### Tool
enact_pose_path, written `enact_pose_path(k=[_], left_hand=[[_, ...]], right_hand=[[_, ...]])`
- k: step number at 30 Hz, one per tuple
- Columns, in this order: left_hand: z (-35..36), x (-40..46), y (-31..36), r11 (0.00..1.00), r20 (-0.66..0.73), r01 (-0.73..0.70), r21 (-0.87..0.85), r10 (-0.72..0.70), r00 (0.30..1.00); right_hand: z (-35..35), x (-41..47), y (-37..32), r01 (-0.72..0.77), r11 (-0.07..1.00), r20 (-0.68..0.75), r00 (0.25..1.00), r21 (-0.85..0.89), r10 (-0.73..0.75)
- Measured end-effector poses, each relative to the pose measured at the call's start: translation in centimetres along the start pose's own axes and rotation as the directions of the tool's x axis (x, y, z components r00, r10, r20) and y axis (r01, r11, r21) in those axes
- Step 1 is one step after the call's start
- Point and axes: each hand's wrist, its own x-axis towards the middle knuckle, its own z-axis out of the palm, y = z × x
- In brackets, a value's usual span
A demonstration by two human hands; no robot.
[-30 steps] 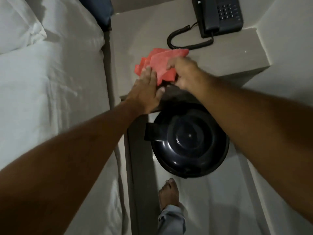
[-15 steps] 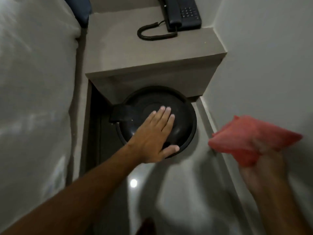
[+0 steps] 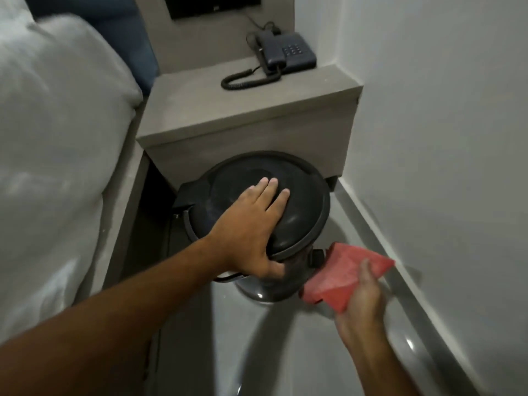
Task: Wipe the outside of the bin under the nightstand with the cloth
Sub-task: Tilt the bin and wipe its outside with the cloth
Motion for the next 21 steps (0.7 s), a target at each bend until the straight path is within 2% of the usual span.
enact_pose_path(k=[8, 10, 13, 15, 17, 21], left_hand=[[-0.2, 0.1, 0.2, 1.000, 0.073, 0.027, 0.000, -0.027, 0.997], [-1.1, 0.3, -0.4, 0.996, 0.072, 0.053, -0.074, -0.048, 0.996], [-4.0, 1.3, -2.2, 0.941, 0.088, 0.181, -0.284, -0.163, 0.983], [-5.7, 2.4, -3.2, 0.884, 0.140, 0.264, -0.385, -0.227, 0.964], [-6.3, 3.6, -3.4, 0.857, 0.147, 0.276, -0.436, -0.235, 0.961], [-6.2, 4.7, -3.1, 0.857, 0.108, 0.248, -0.451, -0.223, 0.969]], right_hand=[[-2.1, -1.6, -0.7, 0.019, 0.998, 0.042, 0.999, -0.056, -0.017], [-3.3, -1.7, -0.2, 0.006, 0.998, 0.042, 0.999, -0.064, -0.003], [-4.0, -2.0, 0.0, 0.030, 0.996, 0.046, 0.999, -0.088, -0.026], [-3.6, -2.2, -0.1, 0.105, 0.984, 0.097, 0.991, -0.143, -0.092], [-2.6, -2.1, -0.4, 0.199, 0.953, 0.170, 0.972, -0.230, -0.162], [1.4, -1.8, -1.3, 0.455, 0.817, 0.411, 0.860, -0.354, -0.302]])
